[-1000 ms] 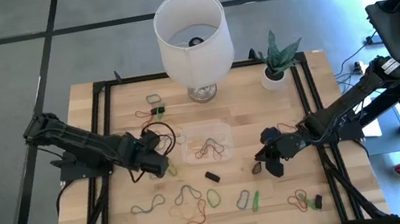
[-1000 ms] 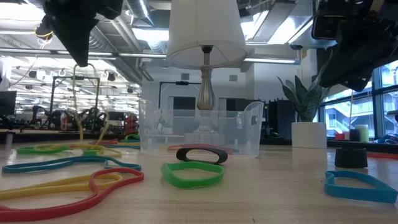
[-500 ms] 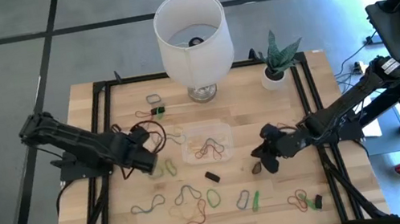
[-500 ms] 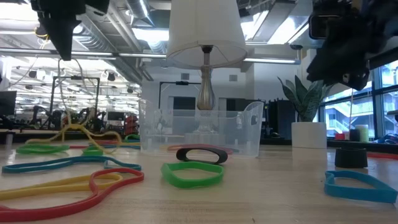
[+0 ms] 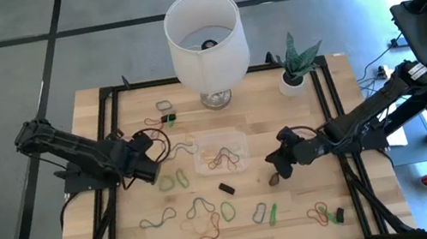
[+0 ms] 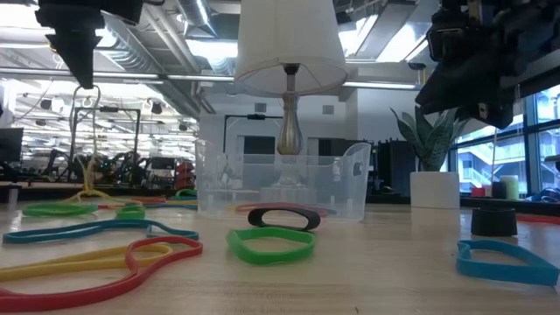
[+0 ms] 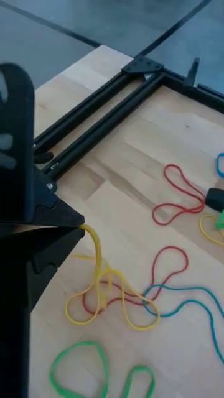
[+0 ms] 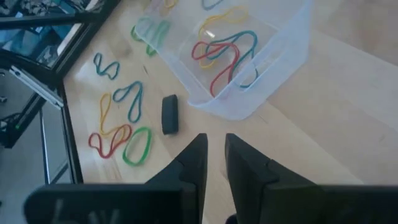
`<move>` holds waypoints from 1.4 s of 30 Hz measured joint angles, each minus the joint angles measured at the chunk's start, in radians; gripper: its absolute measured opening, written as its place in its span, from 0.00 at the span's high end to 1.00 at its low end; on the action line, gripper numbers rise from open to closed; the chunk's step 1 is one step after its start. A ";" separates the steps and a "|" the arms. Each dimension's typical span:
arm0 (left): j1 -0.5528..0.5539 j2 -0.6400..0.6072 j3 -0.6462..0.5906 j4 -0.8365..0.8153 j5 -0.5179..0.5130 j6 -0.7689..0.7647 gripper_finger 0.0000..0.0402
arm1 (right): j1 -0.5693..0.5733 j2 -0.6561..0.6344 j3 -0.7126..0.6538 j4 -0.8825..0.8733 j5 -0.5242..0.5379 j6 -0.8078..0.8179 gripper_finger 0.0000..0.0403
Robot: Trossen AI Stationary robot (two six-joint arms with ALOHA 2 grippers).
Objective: Pick and place rubber bands into bin
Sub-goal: Put the yellow rubber band into the container
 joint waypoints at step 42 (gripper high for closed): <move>-0.175 0.003 -0.282 0.500 0.246 -0.426 0.70 | -0.024 0.001 0.000 -0.007 -0.005 -0.161 0.85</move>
